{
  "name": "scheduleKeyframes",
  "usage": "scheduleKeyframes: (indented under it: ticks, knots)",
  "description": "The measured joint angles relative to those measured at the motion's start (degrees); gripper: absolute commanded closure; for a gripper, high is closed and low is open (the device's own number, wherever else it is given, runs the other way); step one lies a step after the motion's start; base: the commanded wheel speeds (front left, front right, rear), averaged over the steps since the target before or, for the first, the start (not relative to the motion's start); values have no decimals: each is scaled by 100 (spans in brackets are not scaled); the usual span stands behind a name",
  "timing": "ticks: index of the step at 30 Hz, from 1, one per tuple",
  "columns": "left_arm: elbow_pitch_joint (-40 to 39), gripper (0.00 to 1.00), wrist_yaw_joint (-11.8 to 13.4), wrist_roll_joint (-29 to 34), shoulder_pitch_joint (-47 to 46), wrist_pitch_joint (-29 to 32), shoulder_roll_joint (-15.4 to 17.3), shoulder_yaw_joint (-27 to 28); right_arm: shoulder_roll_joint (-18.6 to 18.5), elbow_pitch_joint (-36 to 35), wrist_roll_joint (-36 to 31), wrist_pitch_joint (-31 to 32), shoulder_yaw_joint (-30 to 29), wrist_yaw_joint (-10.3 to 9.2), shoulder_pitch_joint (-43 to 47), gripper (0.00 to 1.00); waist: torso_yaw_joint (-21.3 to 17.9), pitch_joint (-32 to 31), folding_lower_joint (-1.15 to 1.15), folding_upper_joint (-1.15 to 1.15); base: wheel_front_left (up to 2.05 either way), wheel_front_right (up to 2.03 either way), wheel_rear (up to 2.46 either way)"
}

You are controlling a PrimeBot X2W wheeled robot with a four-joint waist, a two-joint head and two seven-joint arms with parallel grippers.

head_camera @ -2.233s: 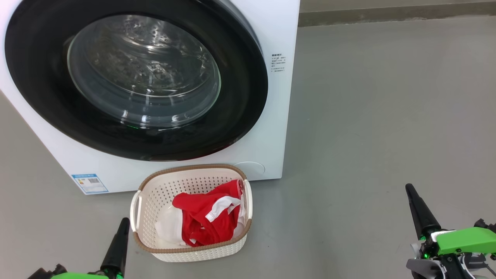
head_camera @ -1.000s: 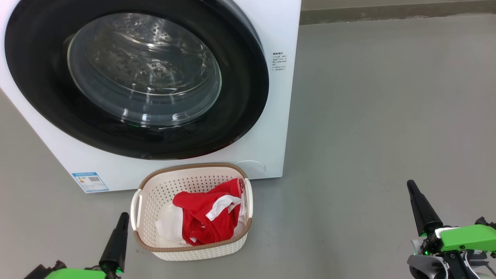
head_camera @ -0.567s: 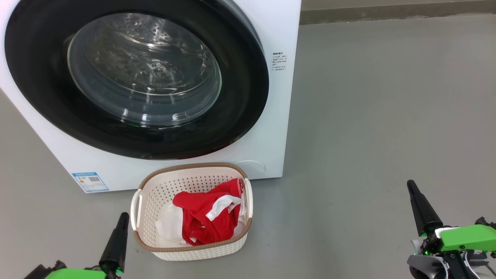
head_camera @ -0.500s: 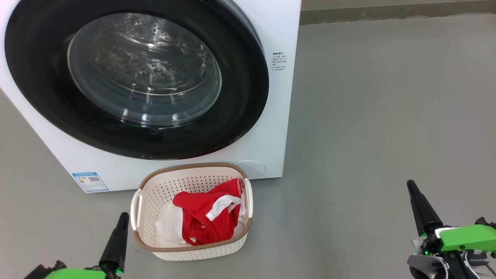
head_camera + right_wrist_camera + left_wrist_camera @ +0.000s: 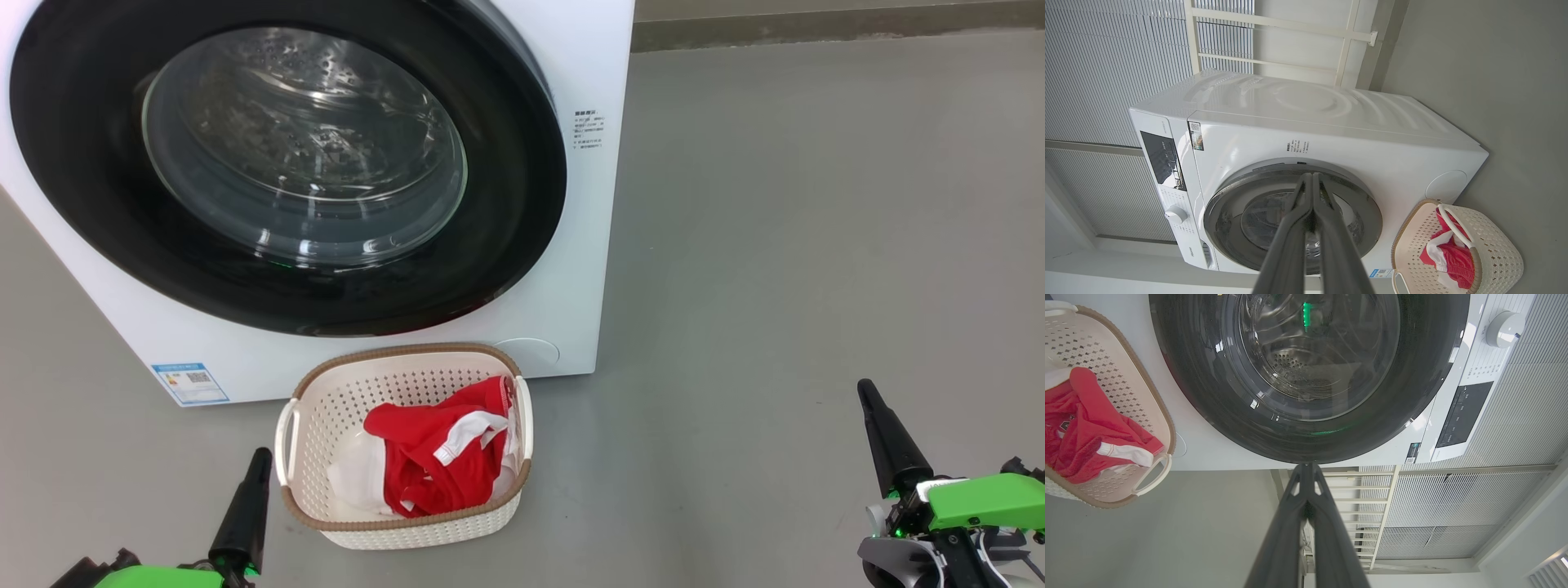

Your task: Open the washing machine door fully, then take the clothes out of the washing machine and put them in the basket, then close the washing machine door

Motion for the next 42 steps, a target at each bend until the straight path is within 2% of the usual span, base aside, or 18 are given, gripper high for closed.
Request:
scheduleKeyframes:
  ticks: [42]
  knots:
    - [0,100,0,0,0,0,0,1,0,0,0,0,0,0,0,100,0,0,0,0,0,0,0]
